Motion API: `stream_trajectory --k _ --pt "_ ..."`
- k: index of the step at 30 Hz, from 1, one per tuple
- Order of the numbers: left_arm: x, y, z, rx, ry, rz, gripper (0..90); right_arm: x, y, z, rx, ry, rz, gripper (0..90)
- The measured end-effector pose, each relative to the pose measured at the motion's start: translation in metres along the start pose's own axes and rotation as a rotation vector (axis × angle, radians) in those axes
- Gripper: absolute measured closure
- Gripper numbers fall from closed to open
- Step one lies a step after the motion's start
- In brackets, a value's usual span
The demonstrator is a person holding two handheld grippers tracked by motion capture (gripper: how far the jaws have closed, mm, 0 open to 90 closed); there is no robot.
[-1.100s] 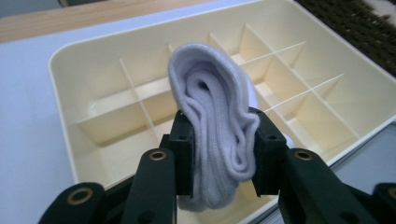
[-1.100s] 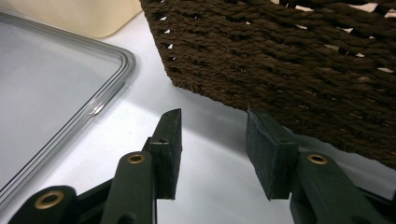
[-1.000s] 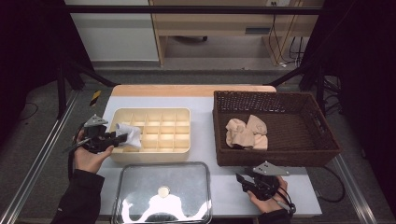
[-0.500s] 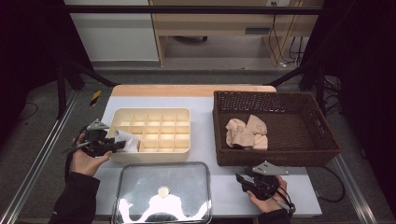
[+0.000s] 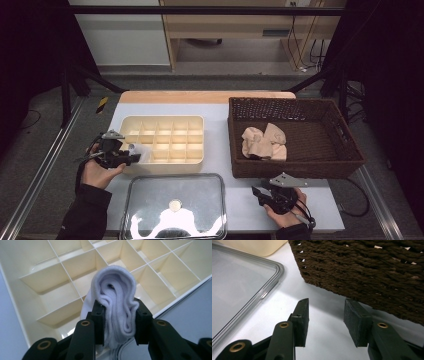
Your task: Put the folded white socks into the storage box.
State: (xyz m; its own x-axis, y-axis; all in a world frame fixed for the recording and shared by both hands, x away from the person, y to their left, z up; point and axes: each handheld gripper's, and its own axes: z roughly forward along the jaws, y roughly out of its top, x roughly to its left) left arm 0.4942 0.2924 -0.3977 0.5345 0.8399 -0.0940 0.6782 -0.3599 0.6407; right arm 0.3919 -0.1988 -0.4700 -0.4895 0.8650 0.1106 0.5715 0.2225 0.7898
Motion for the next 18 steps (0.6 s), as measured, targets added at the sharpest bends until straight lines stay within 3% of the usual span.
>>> stream_trajectory --k 6,12,16,18 --pt "0.001 -0.002 0.006 0.016 0.026 -0.010 66.6 0.000 -0.001 0.001 0.007 0.000 -0.002 56.1" --pt "0.005 -0.006 0.009 0.021 0.019 -0.032 66.9 0.001 -0.001 0.002 0.010 0.000 -0.001 56.2" --pt "0.000 -0.003 0.011 0.043 0.051 -0.013 67.6 0.001 -0.001 0.002 0.011 0.001 -0.004 56.2" --pt "0.001 -0.003 0.013 0.046 0.044 -0.013 67.7 0.001 -0.001 0.002 0.012 0.002 -0.006 56.2"
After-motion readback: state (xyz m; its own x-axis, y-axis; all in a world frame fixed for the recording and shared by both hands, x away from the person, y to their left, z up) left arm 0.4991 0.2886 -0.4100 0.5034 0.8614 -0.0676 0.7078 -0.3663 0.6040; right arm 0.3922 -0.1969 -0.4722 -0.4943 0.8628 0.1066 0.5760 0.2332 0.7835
